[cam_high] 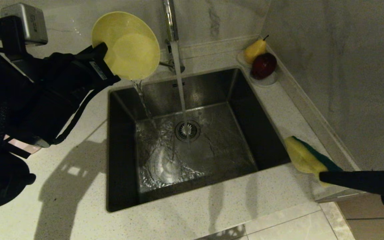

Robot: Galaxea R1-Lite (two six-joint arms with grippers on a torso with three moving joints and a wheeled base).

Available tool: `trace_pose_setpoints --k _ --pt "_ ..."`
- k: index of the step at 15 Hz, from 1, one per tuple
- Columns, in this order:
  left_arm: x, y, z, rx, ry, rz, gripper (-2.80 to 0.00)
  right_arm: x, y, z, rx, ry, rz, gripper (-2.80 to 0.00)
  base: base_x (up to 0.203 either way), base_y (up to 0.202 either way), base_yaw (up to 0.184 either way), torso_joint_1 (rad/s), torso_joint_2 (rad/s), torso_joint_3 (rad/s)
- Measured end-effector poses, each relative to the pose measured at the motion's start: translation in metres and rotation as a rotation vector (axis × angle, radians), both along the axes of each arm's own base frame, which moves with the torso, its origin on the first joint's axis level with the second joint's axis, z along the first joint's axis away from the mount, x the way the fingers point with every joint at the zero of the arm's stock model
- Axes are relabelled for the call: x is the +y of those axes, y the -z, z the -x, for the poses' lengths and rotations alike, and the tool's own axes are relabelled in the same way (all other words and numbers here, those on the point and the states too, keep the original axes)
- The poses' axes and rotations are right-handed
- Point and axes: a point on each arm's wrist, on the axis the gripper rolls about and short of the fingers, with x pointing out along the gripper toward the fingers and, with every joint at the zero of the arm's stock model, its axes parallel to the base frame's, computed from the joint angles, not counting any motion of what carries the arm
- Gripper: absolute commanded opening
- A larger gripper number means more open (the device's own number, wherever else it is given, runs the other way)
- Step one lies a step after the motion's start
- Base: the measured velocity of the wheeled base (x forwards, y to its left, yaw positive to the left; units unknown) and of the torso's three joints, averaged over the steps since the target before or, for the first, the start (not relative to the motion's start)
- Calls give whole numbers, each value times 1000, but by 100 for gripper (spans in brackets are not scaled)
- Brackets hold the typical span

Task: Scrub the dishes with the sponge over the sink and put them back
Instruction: Wash the bowl, then wipe the bowl

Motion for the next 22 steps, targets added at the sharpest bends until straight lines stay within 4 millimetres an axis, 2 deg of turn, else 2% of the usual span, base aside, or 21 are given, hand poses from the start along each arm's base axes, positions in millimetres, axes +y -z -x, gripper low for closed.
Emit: trace_pose_setpoints --k 4,12,14,17,22 --pt "5 -7 13 -32 -14 -23 -280 1 3 -1 10 -1 5 -280 0 0 0 0 0 0" --pt "8 -7 22 49 6 -17 -280 3 8 -5 -18 -22 -19 -280 0 0 0 0 0 0" --pt "7 3 19 123 1 -68 -280 3 11 -5 -22 -23 -16 -280 0 0 0 0 0 0" --pt "7 24 19 353 20 -129 -280 6 8 -11 -57 -24 -36 -280 0 0 0 0 0 0" --pt "12 22 41 635 176 -28 -280 17 -5 -16 -105 -74 -62 -280 0 0 0 0 0 0"
